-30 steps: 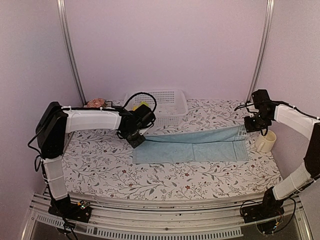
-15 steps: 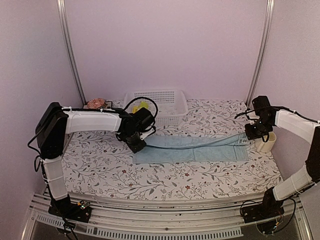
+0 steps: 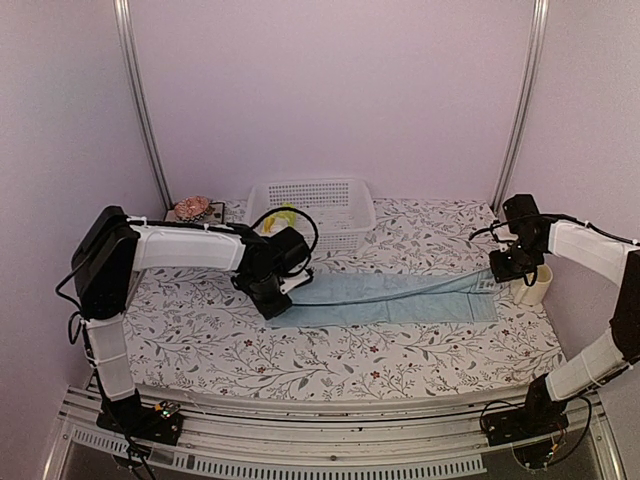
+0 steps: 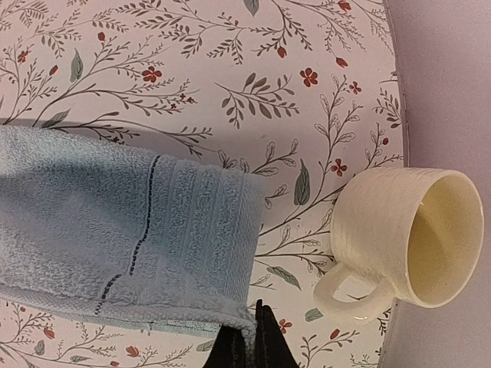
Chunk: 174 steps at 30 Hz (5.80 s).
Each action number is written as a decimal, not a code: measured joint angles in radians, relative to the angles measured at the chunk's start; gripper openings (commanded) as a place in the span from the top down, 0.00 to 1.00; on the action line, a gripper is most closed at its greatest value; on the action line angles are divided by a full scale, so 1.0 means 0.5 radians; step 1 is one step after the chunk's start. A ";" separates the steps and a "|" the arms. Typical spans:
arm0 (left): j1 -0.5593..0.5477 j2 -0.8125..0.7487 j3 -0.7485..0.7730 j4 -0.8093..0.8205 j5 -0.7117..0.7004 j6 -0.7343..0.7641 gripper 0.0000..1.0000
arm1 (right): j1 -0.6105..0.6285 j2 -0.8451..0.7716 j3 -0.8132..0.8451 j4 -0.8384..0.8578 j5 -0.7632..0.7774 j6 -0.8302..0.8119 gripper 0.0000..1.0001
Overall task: Roll the towels
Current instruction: Fold the towel at the center of the board, then move the towel to the center of the board, then pick up the towel from the center of the board.
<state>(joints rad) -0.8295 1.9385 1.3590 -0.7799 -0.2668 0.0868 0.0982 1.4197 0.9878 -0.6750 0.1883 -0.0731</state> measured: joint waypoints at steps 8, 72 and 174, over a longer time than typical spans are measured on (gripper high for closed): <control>-0.006 -0.002 -0.027 -0.038 0.069 0.000 1.00 | 0.065 0.023 0.000 0.000 0.098 -0.016 0.96; -0.027 -0.092 0.262 -0.185 0.077 0.066 0.28 | 0.124 -0.155 0.094 -0.056 0.115 -0.033 0.12; 0.217 0.183 0.095 -0.130 -0.142 -0.388 0.28 | -0.089 0.339 -0.218 0.425 -0.858 0.546 0.98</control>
<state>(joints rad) -0.7208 2.0300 1.4067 -0.8452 -0.3378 -0.1070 0.0536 1.5890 0.8787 -0.4625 -0.2409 0.1997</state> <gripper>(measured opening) 0.619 0.035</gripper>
